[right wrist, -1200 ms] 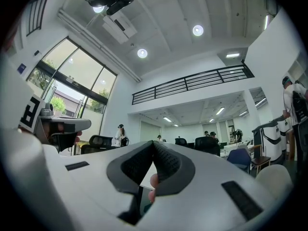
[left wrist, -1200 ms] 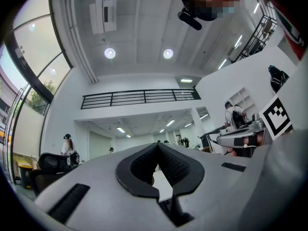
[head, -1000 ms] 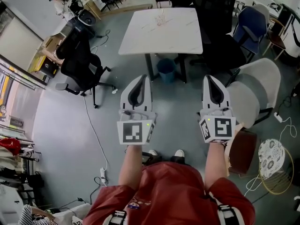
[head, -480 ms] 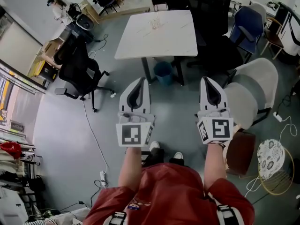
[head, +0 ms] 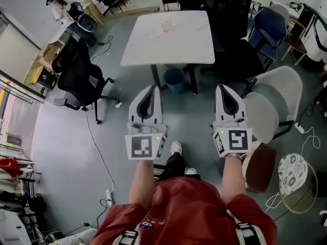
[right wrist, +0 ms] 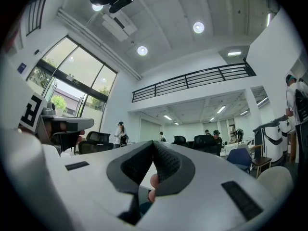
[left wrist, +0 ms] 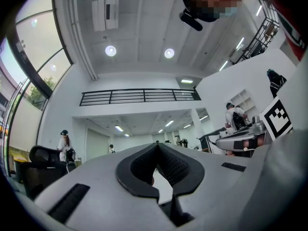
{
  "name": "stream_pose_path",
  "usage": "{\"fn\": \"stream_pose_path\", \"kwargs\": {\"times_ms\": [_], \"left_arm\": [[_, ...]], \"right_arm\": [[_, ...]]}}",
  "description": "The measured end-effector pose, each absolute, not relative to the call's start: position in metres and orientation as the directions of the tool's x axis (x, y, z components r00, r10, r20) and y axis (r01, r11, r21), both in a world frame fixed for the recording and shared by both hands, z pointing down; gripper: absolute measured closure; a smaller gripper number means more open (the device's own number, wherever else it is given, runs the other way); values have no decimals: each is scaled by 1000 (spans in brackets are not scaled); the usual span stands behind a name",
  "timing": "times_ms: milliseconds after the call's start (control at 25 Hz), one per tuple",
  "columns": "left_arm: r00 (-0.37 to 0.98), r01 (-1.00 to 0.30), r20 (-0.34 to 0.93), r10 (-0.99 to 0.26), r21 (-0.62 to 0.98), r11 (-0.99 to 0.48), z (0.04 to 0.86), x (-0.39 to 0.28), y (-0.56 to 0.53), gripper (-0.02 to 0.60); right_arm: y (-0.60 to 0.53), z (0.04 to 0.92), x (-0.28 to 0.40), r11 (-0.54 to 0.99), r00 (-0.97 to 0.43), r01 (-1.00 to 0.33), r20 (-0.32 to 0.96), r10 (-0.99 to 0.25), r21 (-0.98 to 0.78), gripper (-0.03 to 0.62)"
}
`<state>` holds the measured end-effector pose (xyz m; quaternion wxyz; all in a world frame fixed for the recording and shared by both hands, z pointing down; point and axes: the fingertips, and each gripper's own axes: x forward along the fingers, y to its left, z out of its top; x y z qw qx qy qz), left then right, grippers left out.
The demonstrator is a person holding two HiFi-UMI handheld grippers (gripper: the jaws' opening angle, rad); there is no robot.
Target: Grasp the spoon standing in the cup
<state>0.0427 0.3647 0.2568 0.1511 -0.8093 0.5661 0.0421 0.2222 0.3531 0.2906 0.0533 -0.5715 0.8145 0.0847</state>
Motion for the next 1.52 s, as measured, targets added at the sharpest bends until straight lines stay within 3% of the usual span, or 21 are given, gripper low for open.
{"fn": "stream_pose_path", "kwargs": {"times_ms": [1520], "left_arm": [[285,-958,-231,-930,-83,-273,279,-112,125,572]], "right_arm": [[105,309,72,357,-368,-921,-46,-929,156,580]]}}
